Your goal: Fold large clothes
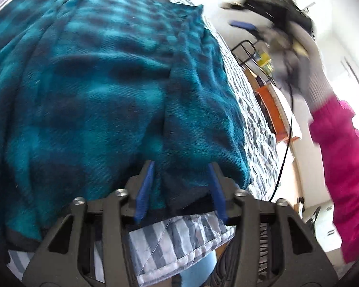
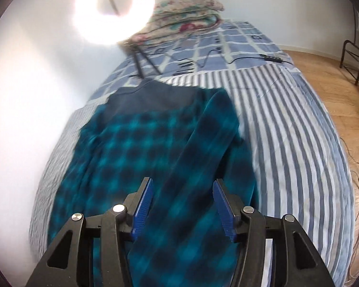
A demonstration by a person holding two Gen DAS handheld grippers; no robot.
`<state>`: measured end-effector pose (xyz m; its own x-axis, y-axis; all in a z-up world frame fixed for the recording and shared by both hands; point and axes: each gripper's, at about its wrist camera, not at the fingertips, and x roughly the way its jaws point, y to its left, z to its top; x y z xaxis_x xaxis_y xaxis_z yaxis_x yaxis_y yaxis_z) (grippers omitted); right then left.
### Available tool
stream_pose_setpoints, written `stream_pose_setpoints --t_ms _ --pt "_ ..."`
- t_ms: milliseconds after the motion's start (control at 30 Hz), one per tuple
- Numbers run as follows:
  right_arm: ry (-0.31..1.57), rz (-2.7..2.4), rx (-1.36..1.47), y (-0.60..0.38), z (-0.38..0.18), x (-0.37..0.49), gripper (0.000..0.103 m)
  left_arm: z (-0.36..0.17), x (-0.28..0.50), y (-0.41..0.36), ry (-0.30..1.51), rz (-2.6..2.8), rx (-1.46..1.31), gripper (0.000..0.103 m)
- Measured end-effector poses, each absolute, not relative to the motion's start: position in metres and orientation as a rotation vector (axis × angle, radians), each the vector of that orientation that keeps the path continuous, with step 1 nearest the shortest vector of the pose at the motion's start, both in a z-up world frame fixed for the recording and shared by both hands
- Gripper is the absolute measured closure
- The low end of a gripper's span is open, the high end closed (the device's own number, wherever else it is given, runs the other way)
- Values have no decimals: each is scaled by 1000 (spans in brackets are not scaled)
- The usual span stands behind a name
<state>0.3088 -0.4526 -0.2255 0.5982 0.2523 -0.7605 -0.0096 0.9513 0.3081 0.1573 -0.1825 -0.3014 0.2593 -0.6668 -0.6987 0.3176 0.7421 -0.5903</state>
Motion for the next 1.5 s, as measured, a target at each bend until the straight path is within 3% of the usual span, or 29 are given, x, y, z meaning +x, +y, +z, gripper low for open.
stream_pose_setpoints --t_ms 67,333,400,433,500,633,867,1167,1300,1500 --pt "931 134 312 -458 -231 332 48 -301 158 -186 1119 -687 -342 99" --pt "964 -55 272 -458 -253 411 48 -292 152 -189 1070 -711 -314 102" --pt "985 -80 253 -456 -258 421 68 -289 149 -188 1066 -713 -313 103" --pt "1007 -89 243 -455 -261 426 87 -288 149 -187 1064 -713 -316 103" --pt "1018 -101 221 -452 -262 429 97 -285 143 -180 1059 -715 -326 103" --pt "993 -117 136 -439 -250 425 101 -281 139 -173 1053 -718 -350 103" --pt "910 5 -36 -375 -221 429 101 -283 134 -171 1055 -702 -357 103" --pt "979 180 -72 -301 -292 459 99 -299 136 -174 1104 -659 -347 103" --pt "1018 216 -60 -301 -307 458 82 -298 136 -175 1100 -654 -334 103" --pt "873 273 132 -361 -240 417 63 -291 131 -173 1084 -650 -334 103"
